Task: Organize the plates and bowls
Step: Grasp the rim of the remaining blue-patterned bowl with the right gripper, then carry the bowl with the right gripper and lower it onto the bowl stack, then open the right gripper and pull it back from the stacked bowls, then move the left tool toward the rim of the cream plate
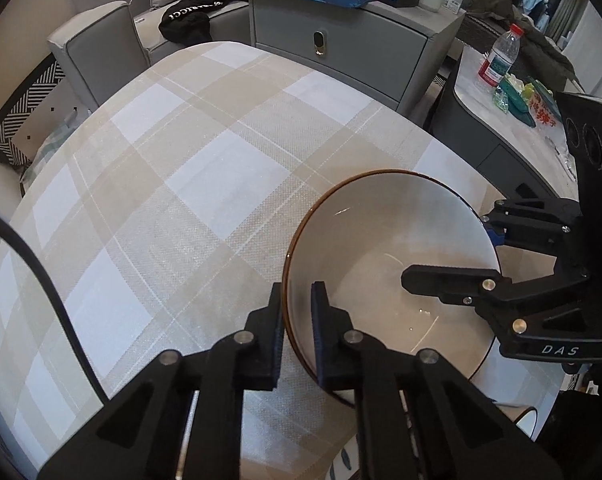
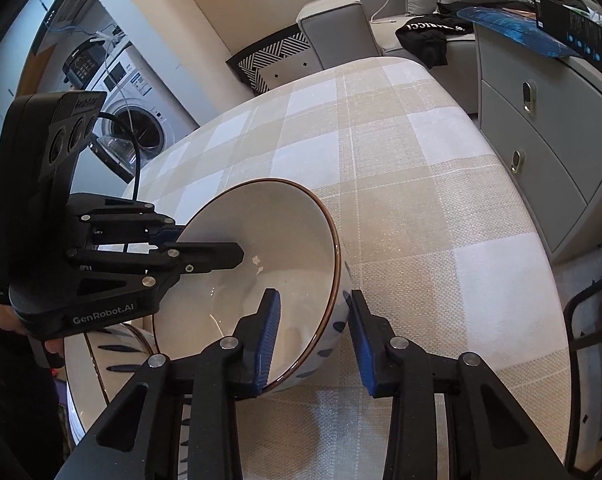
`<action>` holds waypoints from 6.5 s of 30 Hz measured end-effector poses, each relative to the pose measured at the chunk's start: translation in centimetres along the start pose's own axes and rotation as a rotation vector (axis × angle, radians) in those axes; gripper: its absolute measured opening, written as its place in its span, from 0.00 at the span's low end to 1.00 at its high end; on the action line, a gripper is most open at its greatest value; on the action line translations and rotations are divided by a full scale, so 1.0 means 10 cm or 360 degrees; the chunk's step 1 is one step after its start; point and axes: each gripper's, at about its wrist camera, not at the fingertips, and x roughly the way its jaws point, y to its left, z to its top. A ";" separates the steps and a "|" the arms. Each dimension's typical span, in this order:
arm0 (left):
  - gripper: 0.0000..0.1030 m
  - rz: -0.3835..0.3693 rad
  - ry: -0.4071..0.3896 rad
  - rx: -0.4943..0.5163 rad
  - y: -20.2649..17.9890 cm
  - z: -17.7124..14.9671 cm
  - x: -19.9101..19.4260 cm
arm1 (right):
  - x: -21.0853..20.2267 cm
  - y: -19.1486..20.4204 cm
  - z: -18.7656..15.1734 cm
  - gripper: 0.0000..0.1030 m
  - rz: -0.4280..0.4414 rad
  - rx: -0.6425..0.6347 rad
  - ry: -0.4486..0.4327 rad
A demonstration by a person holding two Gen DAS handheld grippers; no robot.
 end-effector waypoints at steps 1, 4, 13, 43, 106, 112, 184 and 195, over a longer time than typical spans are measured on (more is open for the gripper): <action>0.09 0.0006 0.0007 0.0008 -0.01 0.01 0.00 | 0.00 -0.01 0.00 0.32 0.0009 0.0020 -0.0003; 0.09 0.0015 0.0020 0.0027 -0.02 0.01 -0.01 | -0.01 -0.02 0.00 0.30 0.0015 0.0050 -0.0010; 0.06 0.0021 0.0000 -0.0013 0.02 0.06 -0.09 | -0.04 -0.04 0.03 0.26 0.0053 0.0108 -0.0028; 0.10 -0.0144 0.0049 -0.0096 0.09 -0.01 -0.06 | -0.09 -0.11 0.03 0.19 0.0117 0.0185 0.0007; 0.09 0.0008 -0.0197 -0.0383 -0.17 -1.12 -1.13 | -0.79 1.03 -0.52 0.18 0.0176 -0.0167 0.0081; 0.10 -0.0035 -0.0243 -0.0395 -0.13 -1.20 -1.19 | -0.88 0.98 -0.46 0.25 0.0184 -0.0194 0.0047; 1.00 0.0816 -0.0980 -0.1354 -0.94 -4.70 -2.41 | -1.35 2.29 -1.99 1.00 0.0575 -0.0806 -0.0189; 1.00 0.0788 -0.0976 -0.1317 -0.66 -4.64 -2.30 | -1.10 2.41 -1.99 1.00 0.0513 -0.0709 -0.0141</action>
